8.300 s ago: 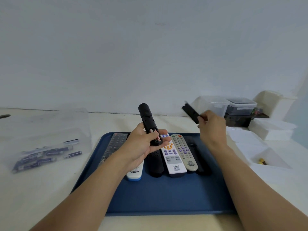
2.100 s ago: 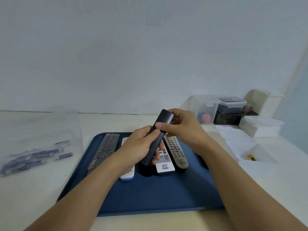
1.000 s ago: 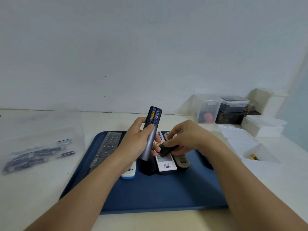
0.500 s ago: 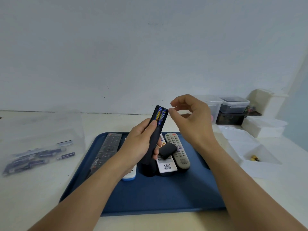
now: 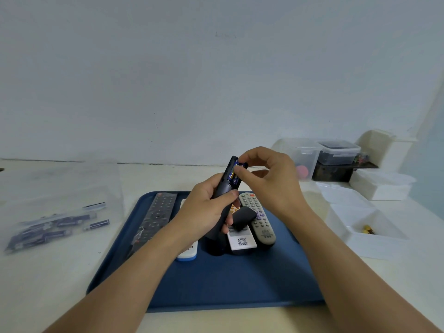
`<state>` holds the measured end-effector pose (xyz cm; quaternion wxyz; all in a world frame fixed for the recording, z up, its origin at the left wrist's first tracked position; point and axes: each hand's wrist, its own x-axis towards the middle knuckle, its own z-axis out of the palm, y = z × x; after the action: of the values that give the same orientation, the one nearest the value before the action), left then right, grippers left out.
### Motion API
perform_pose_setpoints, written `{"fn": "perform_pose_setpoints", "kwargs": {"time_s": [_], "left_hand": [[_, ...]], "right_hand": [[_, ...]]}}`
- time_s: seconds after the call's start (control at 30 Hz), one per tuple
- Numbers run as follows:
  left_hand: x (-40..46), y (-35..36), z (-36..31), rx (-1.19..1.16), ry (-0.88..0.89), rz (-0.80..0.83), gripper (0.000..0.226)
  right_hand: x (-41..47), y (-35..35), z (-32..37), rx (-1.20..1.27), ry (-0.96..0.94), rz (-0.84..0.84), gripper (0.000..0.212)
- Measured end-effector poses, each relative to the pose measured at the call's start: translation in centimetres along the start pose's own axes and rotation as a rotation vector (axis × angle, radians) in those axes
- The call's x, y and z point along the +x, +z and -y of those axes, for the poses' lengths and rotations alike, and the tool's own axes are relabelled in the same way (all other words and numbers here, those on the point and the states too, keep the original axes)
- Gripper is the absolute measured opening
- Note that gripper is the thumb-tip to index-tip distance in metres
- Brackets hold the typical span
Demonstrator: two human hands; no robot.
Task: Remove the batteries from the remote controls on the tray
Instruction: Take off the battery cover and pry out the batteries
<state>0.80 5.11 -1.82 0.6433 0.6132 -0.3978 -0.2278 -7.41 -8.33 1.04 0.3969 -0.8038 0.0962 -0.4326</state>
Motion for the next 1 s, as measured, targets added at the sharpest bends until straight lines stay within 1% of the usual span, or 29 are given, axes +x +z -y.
{"fn": "perform_pose_setpoints", "kwargs": {"time_s": [0.1, 0.17, 0.2, 0.27, 0.33, 0.37, 0.4, 0.47, 0.53, 0.6, 0.7, 0.8, 0.9, 1.0], "left_hand": [[-0.1, -0.3, -0.4, -0.051, -0.013, 0.021, 0.024], [-0.1, -0.8, -1.2, -0.168, -0.075, 0.033, 0.029], [-0.1, -1.4, -1.7, -0.261, -0.129, 0.039, 0.034], [-0.1, -2.9, -2.5, -0.525, -0.234, 0.029, 0.049], [0.2, -4.3, -2.7, -0.8, -0.229, -0.042, 0.053], [0.4, -4.7, -2.5, -0.874, -0.198, -0.083, 0.05], [0.6, -4.7, -2.2, -0.87, -0.167, -0.121, 0.047], [0.9, -3.8, -1.5, -0.705, -0.117, -0.146, 0.039], [0.9, -2.3, -0.9, -0.595, -0.069, -0.088, 0.03], [0.6, -1.3, -1.0, -0.626, -0.061, -0.051, 0.031], [0.5, -0.9, -1.2, -0.694, -0.053, -0.037, 0.032], [0.5, -1.1, -1.5, -0.749, -0.093, -0.02, 0.035], [0.5, -1.3, -1.6, -0.766, -0.127, -0.044, 0.041], [0.5, -1.3, -1.4, -0.768, -0.121, -0.055, 0.039]], "right_hand": [[0.2, -0.2, -0.2, 0.104, 0.076, 0.048, 0.021], [0.4, -0.2, -0.3, 0.222, 0.178, 0.087, 0.019], [0.5, -0.3, -0.4, 0.278, 0.243, 0.082, 0.015], [0.7, -0.4, -0.4, 0.389, 0.386, 0.027, 0.009], [0.9, -0.7, -0.4, 0.498, 0.505, 0.004, 0.011], [0.9, -0.9, -0.3, 0.527, 0.541, 0.04, 0.012], [0.7, -0.9, -0.1, 0.537, 0.561, 0.104, 0.012], [0.0, -0.4, 0.6, 0.531, 0.555, 0.248, 0.012], [-0.7, 0.4, 1.1, 0.501, 0.518, 0.324, 0.017], [-1.0, 1.1, 1.2, 0.466, 0.467, 0.318, 0.02], [-0.9, 1.4, 0.7, 0.346, 0.376, 0.27, 0.022], [-0.8, 1.4, 0.5, 0.298, 0.322, 0.256, 0.024], [-0.9, 1.5, 0.6, 0.191, 0.232, 0.237, 0.023], [-0.9, 1.5, 0.5, 0.128, 0.135, 0.223, 0.023]]}}
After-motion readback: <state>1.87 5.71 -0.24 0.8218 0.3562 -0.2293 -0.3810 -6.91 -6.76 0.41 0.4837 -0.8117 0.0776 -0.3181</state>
